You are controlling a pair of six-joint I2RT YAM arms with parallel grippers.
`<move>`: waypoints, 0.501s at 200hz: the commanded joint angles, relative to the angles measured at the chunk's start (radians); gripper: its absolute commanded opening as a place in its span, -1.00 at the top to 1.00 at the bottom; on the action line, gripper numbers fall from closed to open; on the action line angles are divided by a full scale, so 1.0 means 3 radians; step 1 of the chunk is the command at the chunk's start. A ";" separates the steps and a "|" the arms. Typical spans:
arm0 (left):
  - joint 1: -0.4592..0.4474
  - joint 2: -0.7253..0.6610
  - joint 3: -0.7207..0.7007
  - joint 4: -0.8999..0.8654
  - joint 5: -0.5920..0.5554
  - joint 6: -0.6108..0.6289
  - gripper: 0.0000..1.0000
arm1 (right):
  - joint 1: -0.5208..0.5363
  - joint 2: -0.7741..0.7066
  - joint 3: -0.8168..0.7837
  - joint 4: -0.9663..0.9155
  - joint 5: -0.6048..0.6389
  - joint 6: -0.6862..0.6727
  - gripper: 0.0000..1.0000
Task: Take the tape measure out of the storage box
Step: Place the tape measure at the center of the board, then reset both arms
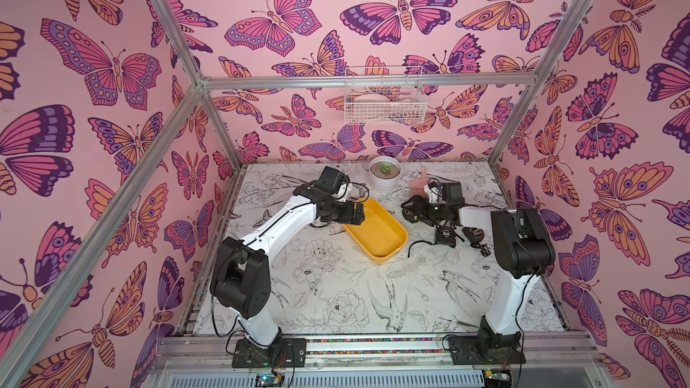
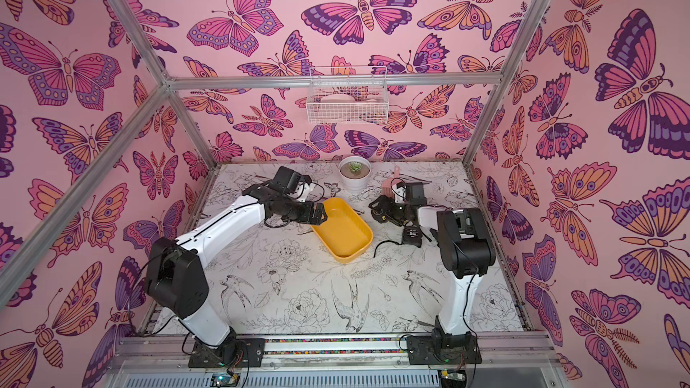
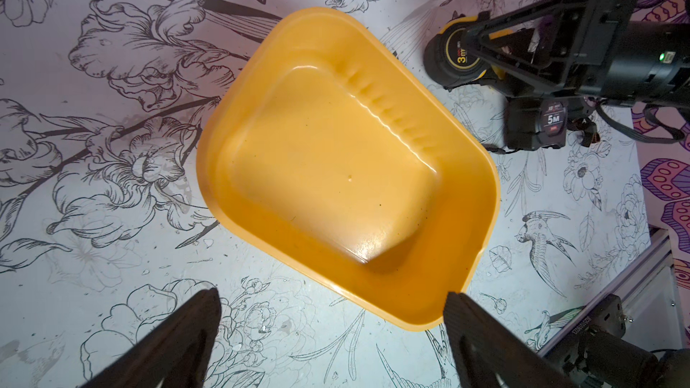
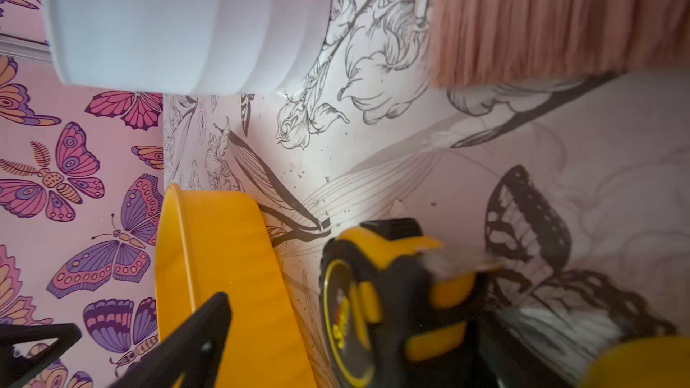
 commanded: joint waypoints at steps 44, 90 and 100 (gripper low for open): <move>-0.0012 -0.0458 -0.0276 0.0279 -0.0293 0.0050 -0.99 | 0.0125 -0.0610 0.0446 -0.0969 0.0431 -0.0553 -0.97; 0.0037 -0.0966 -0.0624 0.0405 -0.1397 -0.0087 -0.99 | 0.0130 -0.1233 0.0479 -0.1223 0.0943 -0.0929 -0.97; 0.0107 -0.1132 -0.0799 0.0493 -0.1637 -0.0106 -0.99 | 0.0127 -0.1491 0.0385 -0.1165 0.1280 -0.0983 -0.97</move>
